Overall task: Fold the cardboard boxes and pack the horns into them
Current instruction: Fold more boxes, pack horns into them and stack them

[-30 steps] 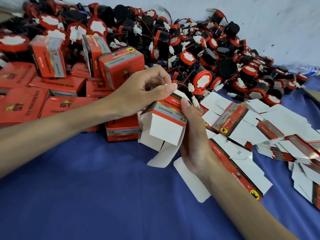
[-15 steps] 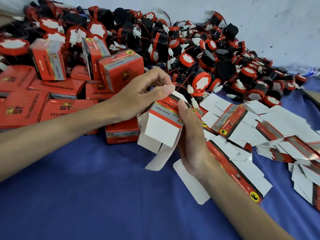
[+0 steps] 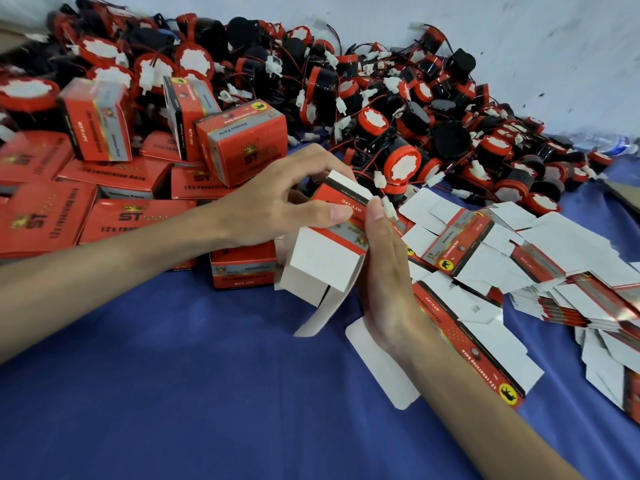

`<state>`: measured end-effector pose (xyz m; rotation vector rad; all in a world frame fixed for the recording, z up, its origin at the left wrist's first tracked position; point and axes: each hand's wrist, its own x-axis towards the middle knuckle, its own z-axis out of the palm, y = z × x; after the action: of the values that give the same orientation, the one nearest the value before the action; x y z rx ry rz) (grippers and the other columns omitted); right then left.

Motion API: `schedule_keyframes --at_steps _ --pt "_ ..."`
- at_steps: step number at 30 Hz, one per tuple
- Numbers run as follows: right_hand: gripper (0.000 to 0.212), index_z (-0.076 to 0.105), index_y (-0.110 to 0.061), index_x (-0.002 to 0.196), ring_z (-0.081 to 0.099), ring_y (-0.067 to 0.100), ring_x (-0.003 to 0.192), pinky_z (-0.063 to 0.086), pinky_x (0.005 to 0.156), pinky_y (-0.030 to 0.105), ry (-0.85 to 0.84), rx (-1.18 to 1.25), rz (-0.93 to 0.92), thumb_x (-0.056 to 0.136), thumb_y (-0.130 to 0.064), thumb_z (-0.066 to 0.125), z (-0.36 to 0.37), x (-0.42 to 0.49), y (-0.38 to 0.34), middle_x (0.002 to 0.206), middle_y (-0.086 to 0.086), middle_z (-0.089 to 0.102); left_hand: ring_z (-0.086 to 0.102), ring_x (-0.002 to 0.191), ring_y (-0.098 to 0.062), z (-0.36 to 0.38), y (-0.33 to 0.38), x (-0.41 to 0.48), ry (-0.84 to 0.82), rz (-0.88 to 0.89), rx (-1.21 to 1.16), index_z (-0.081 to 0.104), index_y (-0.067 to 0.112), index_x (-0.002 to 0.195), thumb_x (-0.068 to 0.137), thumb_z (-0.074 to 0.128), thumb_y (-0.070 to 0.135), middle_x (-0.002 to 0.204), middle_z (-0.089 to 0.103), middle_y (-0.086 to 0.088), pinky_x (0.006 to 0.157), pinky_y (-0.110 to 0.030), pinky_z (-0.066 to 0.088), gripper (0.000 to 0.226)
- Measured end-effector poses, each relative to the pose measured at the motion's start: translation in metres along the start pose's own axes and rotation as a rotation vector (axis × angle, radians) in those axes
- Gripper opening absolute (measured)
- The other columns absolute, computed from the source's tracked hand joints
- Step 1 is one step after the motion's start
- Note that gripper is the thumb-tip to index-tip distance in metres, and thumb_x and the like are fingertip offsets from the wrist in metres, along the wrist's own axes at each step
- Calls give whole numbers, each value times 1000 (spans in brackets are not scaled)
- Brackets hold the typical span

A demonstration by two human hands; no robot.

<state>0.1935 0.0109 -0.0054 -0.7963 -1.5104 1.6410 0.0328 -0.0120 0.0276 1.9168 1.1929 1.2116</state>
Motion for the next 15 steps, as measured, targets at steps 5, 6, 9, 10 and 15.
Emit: schedule_keyframes --at_steps 5,6,9,10,15 --pt "60 53 -17 131 64 23 112 44 103 45 -25 86 -4 87 -56 44 -4 -3 3 119 7 67 61 87 -3 0 2 -1 3 -14 -101 55 15 109 84 54 34 108 53 -10 70 -13 45 32" --pt "61 53 -16 131 64 23 111 46 99 43 -24 77 -7 86 -57 46 -4 -4 3 120 8 67 62 84 -3 1 2 -1 5 -23 -116 55 13 111 86 55 29 106 54 -8 68 -13 45 30" --pt "65 53 -18 130 64 24 110 50 93 43 -11 21 -18 81 -61 51 -3 -3 2 121 10 65 63 79 -9 0 1 -1 10 -52 -148 51 1 117 89 45 18 100 57 -6 64 -17 48 33" --pt "62 54 -20 128 64 23 110 51 94 45 -4 12 -20 81 -60 52 -3 -2 2 120 9 65 63 78 -10 0 1 -1 10 -56 -155 51 0 117 89 44 18 99 58 -7 63 -18 48 34" --pt "78 57 -18 120 66 17 96 55 72 31 31 2 -38 62 -70 55 -1 -1 1 115 7 66 62 75 -12 -2 3 -2 -16 -34 -165 48 -3 118 78 56 35 93 59 -9 62 -21 49 56"
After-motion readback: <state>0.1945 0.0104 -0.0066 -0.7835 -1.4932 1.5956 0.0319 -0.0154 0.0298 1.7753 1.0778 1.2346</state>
